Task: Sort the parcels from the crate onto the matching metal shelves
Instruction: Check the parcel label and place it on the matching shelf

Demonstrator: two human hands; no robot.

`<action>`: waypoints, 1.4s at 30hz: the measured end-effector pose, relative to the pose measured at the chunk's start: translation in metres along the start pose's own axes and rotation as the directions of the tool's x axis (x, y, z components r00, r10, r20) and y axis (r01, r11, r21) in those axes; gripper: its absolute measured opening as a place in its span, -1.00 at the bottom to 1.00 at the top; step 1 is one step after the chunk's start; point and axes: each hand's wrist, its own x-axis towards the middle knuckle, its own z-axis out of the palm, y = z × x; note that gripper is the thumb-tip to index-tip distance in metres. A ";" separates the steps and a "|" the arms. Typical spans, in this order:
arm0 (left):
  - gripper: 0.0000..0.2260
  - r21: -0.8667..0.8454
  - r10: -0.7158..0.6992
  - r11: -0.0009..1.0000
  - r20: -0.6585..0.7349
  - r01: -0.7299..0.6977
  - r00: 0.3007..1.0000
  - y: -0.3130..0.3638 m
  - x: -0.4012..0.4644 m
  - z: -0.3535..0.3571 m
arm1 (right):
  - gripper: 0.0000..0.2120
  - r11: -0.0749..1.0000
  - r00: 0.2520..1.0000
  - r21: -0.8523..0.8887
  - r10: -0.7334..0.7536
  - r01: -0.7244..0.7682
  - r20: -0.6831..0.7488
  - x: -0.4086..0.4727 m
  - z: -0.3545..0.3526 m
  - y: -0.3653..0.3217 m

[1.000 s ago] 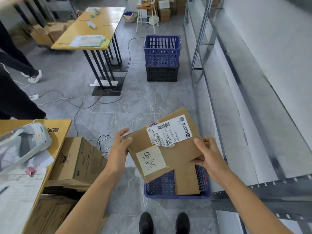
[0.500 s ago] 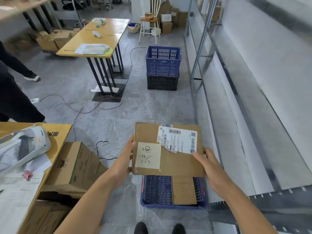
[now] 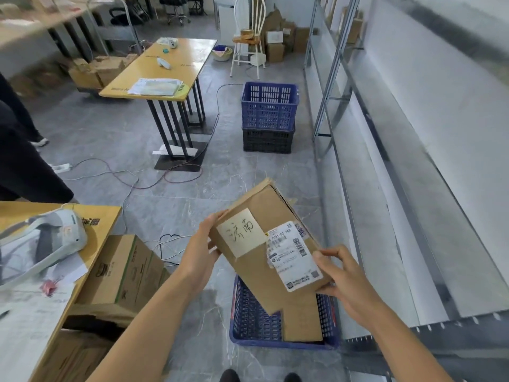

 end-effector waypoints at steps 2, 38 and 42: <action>-0.71 -0.089 0.009 0.996 -0.001 -0.009 1.000 0.002 -0.001 0.008 | -0.52 1.000 1.000 0.007 -0.020 0.020 0.017 -0.001 0.006 -0.001; -0.68 0.130 -0.013 0.991 0.266 -0.022 0.964 -0.039 -0.029 0.115 | -0.55 0.986 0.987 0.052 -0.154 0.156 -0.045 -0.026 -0.076 -0.010; -0.71 0.149 -0.021 0.988 0.373 -0.038 0.928 -0.036 -0.028 0.130 | -0.60 0.981 0.978 0.104 -0.148 0.165 -0.149 -0.044 -0.082 -0.009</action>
